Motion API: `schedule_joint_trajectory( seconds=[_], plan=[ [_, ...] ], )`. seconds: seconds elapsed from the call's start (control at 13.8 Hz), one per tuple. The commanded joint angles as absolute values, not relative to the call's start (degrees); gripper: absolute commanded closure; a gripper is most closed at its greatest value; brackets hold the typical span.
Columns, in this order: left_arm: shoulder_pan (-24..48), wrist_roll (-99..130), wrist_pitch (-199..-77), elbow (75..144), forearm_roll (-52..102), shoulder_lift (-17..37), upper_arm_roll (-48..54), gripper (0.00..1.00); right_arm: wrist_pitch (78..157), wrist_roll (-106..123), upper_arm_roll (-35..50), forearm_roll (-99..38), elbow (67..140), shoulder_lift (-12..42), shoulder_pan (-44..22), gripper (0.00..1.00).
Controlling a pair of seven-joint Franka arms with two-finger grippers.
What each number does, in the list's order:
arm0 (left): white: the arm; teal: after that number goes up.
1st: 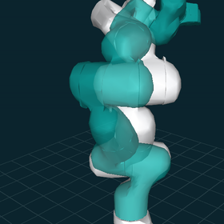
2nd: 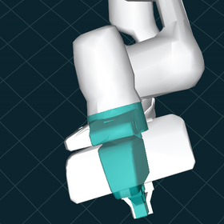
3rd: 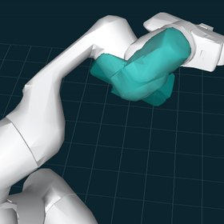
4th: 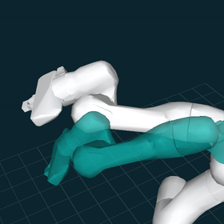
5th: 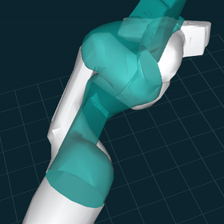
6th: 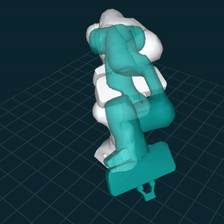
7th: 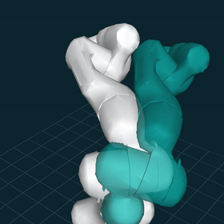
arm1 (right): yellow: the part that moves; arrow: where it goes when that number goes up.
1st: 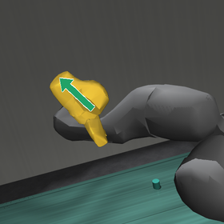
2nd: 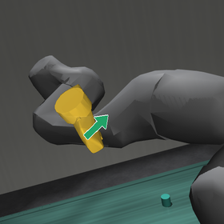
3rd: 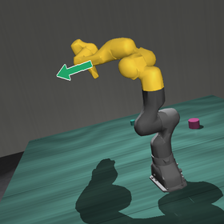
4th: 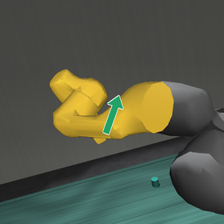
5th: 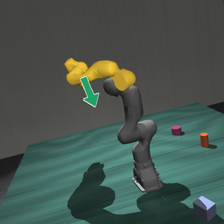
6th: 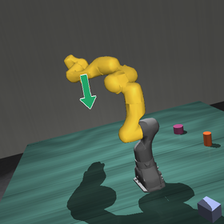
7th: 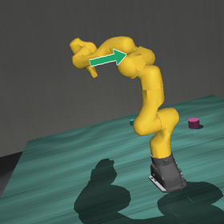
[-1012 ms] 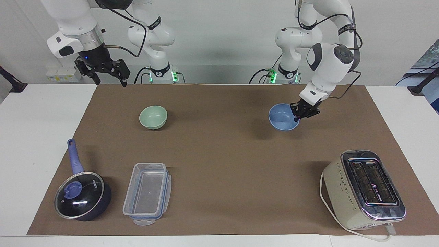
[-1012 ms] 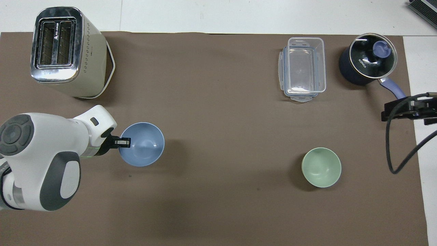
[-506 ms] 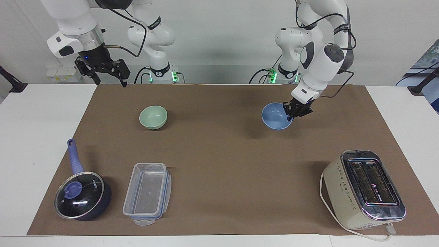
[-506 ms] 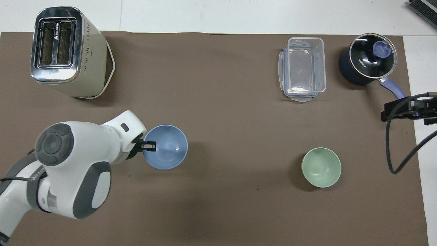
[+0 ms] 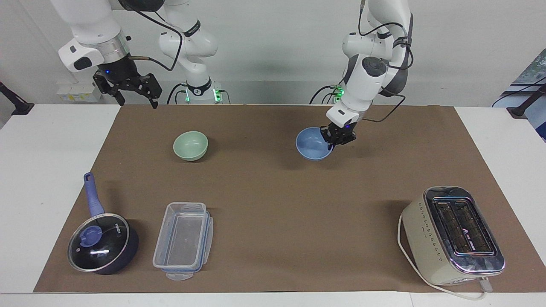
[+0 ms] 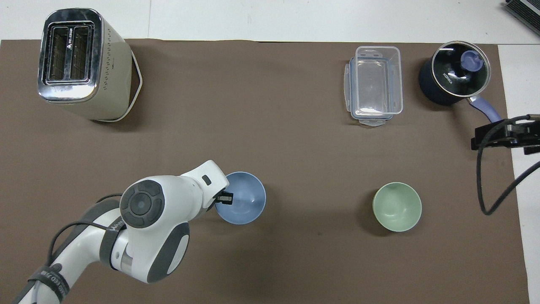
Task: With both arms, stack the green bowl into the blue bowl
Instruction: 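Release the blue bowl and withdraw the left gripper to rest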
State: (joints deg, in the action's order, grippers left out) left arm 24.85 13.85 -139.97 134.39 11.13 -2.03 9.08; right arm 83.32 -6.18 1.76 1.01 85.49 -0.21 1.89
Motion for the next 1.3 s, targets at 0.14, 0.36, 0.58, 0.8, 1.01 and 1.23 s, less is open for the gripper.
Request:
schedule_joint_trajectory(
  seconds=[0.14,0.36,0.58,0.8,1.01,1.23],
  plan=[
    [28.04,13.97,-145.28,138.78,12.22,-1.49,8.0,0.29,84.38,-6.86,1.93,0.0,87.36,-1.67,2.64,0.0],
    [25.5,13.19,-143.1,137.29,11.95,-2.28,7.56,0.0,84.38,-6.86,2.02,0.0,87.36,-1.67,2.55,0.0],
    [18.48,11.7,-129.25,127.13,11.08,-2.03,7.65,0.0,84.38,-6.94,2.02,0.0,87.36,-1.67,2.55,0.0],
    [11.19,6.09,-122.19,120.34,10.2,-2.02,7.65,0.0,84.55,-6.94,2.02,-0.09,88.15,-2.19,2.55,0.0],
    [5.55,2.03,-114.37,114.45,6.26,-2.02,7.65,0.0,87.88,-6.94,2.02,-0.17,91.83,-4.21,2.55,0.0],
    [-0.15,-4.55,-106.98,108.82,4.75,-2.11,7.56,0.0,90.26,-7.12,2.02,-0.18,95.18,-5.8,2.46,0.0]
  ],
)
